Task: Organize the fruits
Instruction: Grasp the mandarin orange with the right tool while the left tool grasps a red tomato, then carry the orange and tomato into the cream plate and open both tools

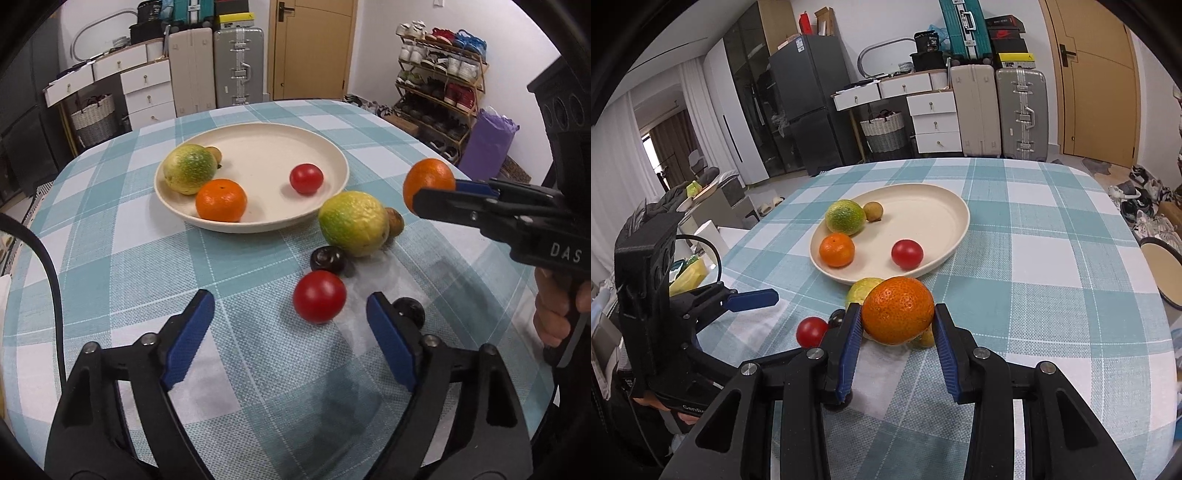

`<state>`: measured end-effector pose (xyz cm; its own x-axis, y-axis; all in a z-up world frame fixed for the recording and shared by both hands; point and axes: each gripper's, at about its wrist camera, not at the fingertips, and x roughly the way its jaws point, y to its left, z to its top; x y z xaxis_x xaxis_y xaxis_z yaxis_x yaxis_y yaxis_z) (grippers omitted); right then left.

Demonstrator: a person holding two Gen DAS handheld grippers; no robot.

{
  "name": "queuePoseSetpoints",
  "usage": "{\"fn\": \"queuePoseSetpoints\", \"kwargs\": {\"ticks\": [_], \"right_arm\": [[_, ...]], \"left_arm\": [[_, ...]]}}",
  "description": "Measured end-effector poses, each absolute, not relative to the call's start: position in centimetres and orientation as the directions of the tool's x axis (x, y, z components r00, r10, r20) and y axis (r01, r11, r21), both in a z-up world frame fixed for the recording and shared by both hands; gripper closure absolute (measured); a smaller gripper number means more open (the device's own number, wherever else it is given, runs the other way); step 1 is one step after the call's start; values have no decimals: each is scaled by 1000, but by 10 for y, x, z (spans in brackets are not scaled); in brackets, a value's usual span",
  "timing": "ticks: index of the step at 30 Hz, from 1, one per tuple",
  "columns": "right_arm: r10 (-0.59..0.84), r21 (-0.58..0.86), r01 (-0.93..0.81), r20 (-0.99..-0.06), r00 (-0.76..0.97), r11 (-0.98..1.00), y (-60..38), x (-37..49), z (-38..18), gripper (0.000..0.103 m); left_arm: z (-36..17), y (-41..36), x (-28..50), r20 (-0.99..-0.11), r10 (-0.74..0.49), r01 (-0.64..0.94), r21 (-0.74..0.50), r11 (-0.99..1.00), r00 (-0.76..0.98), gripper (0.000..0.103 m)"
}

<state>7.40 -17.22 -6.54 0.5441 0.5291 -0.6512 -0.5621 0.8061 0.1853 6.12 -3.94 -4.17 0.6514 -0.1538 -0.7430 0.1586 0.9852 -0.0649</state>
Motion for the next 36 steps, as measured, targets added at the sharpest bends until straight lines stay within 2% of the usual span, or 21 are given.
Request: {"fn": "queuePoseSetpoints", "kwargs": {"ticks": [9, 15, 20, 36], "right_arm": [[520, 187, -549, -652, 551, 815, -178, 77, -66, 64], [517, 186, -545, -654, 552, 817, -179, 78, -66, 64], [517, 186, -544, -653, 554, 818, -180, 78, -66, 64], [514, 184, -541, -652, 557, 820, -181, 79, -67, 64]], "left_arm": [[-51, -49, 69, -781, -163, 195, -53, 979, 603, 55], [-50, -50, 71, -778, -177, 208, -61, 976, 603, 58], [-50, -52, 72, -782, -185, 221, -61, 973, 596, 73], [-39, -43, 65, -741, -214, 210, -100, 973, 637, 74]]}}
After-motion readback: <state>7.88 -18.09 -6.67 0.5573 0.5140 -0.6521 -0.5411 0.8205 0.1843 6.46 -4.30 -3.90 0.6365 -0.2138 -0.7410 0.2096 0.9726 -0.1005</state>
